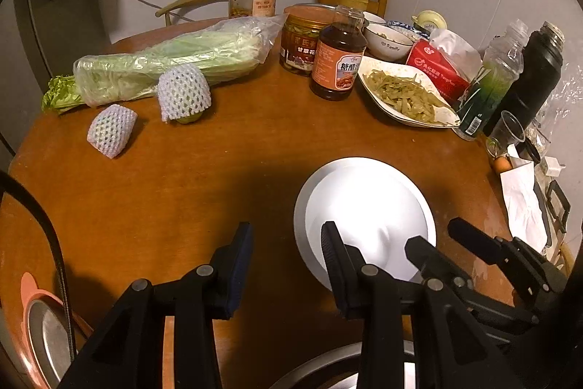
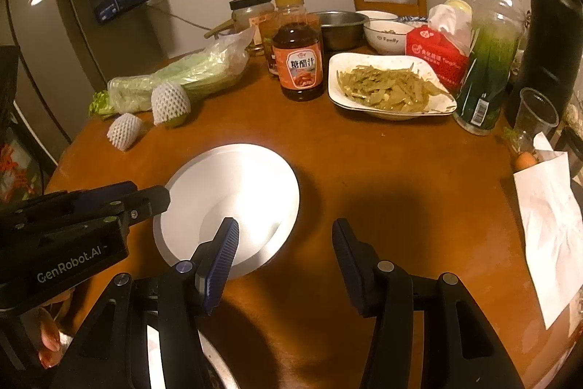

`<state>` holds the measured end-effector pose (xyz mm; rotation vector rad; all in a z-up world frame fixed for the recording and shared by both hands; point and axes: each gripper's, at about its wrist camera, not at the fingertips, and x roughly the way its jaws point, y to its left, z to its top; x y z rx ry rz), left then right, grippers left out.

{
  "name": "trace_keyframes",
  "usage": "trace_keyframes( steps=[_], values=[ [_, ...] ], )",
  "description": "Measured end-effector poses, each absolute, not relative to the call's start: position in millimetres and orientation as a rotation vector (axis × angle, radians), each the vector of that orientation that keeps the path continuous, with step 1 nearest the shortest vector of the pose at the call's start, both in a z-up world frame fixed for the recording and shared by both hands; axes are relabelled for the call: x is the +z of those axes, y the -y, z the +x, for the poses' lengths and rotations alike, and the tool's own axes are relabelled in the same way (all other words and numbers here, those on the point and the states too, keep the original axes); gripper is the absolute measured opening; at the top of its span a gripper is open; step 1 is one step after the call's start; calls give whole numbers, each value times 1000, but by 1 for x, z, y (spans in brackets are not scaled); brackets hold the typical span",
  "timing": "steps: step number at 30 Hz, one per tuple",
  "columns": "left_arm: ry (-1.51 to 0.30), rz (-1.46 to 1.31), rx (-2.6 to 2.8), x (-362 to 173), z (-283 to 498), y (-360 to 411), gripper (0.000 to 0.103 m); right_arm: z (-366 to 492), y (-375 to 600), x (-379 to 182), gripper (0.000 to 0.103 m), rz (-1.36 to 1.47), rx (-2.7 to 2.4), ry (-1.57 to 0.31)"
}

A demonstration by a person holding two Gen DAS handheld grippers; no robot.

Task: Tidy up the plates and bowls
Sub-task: 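Move the left tool to the second white plate on the red bowl, then grasp the rim of the second white plate with the left tool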

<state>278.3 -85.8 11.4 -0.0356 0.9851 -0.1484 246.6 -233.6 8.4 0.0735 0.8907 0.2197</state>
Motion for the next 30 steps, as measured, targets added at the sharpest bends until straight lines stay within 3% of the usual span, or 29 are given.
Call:
trace_keyframes(
  steps=[16,23,30],
  values=[
    [-1020,-76,-162,-7,285,91,38,249,230,-3,55,60,236,-900],
    [-1021,-86,-174,-11,286,93,38,243,223,-1,39,29,263,-879],
    [-1017,-98,-225,-11,283,99,38,238,220,2,35,18,276,-868]
  ],
)
